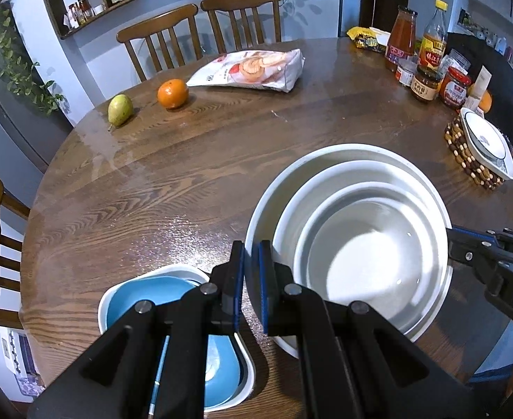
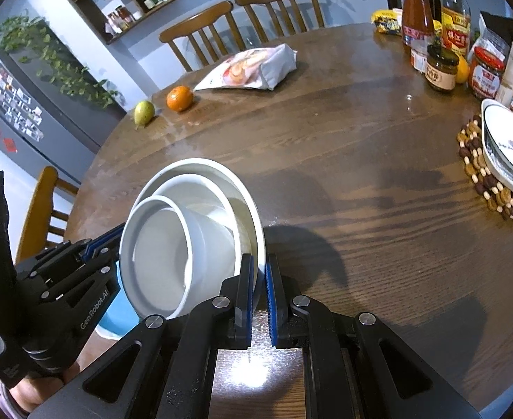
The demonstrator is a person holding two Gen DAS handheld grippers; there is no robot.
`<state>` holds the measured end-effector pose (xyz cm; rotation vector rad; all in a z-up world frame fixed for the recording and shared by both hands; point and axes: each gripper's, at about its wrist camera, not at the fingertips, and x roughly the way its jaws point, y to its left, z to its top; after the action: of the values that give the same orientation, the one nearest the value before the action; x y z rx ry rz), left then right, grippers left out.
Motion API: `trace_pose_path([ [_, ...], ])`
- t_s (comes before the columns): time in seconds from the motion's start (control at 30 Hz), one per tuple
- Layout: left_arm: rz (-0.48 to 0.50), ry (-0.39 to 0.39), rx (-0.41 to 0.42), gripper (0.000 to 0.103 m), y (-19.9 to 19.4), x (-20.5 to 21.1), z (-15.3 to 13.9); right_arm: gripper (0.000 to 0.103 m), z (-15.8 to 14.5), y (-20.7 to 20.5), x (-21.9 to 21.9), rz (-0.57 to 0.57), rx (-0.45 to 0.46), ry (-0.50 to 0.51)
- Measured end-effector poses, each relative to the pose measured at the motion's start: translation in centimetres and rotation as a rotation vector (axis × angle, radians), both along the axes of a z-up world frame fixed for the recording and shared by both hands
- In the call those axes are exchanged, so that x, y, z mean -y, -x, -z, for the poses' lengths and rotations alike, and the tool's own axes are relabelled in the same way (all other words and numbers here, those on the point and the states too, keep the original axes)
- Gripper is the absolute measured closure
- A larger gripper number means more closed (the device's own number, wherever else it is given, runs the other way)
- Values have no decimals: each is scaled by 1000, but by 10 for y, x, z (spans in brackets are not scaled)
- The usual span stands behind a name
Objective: Organize plates and bowls
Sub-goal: 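Carry the nested bowls and lower them onto the teal dish stack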
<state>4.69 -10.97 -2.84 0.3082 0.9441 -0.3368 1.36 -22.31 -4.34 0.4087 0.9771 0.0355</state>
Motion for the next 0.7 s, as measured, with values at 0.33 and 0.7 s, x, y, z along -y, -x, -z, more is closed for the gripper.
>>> trace_pose_path([
  [0.33, -20, 9, 37, 100, 3, -10, -13, 92, -13, 1, -11, -18, 31, 10],
  [0.7, -66, 21, 63, 100, 6, -34, -24, 92, -25, -4, -33, -63, 56, 25],
])
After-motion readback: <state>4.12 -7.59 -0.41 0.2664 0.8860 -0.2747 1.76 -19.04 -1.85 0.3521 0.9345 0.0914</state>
